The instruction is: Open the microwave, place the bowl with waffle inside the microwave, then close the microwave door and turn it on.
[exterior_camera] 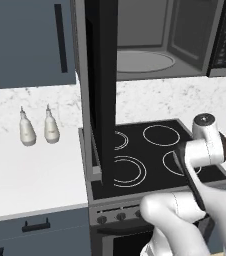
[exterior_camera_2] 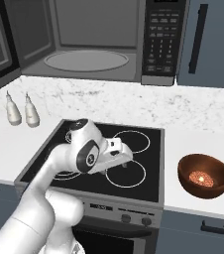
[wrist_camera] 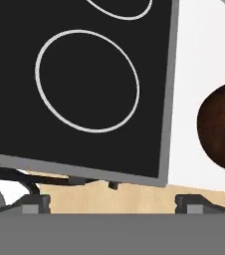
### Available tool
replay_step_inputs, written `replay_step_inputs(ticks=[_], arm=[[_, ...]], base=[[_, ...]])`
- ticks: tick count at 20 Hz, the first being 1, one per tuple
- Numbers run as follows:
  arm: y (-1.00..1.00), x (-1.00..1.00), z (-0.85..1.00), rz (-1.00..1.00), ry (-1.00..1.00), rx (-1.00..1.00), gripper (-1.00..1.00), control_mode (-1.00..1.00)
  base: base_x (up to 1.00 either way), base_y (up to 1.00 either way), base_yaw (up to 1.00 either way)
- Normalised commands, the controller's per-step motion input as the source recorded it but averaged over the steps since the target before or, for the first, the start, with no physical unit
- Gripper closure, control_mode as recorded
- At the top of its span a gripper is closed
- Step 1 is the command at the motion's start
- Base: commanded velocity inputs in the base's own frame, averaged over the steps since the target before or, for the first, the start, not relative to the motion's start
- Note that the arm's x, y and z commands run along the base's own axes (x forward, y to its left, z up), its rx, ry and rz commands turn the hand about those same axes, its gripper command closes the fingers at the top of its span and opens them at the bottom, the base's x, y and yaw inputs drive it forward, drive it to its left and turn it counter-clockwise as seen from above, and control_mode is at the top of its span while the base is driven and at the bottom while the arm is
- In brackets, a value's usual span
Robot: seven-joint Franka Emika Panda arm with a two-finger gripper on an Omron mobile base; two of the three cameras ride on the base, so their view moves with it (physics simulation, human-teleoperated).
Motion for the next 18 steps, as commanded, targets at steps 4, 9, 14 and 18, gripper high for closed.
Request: replay_step_inputs(ticks=[4, 9, 14, 18], arm=[[-1.00, 0.74, -0.07, -0.09, -0.01, -0.06, -1.00, -1.00], [-0.96, 0.60, 0.36, -0.10, 0.00, 0.12, -1.00, -1.00], [-1.00, 0.50, 0.33, -0.06, 0.00, 0.06, -1.00, -1.00], [-0.74, 0.14, 0.13, -0.01, 0.00, 0.00, -1.00, -1.00]], base=[[0.00, 0.00, 0.00], [0.00, 0.00, 0.00], [0.00, 0.00, 0.00], [0.00, 0.00, 0.00]])
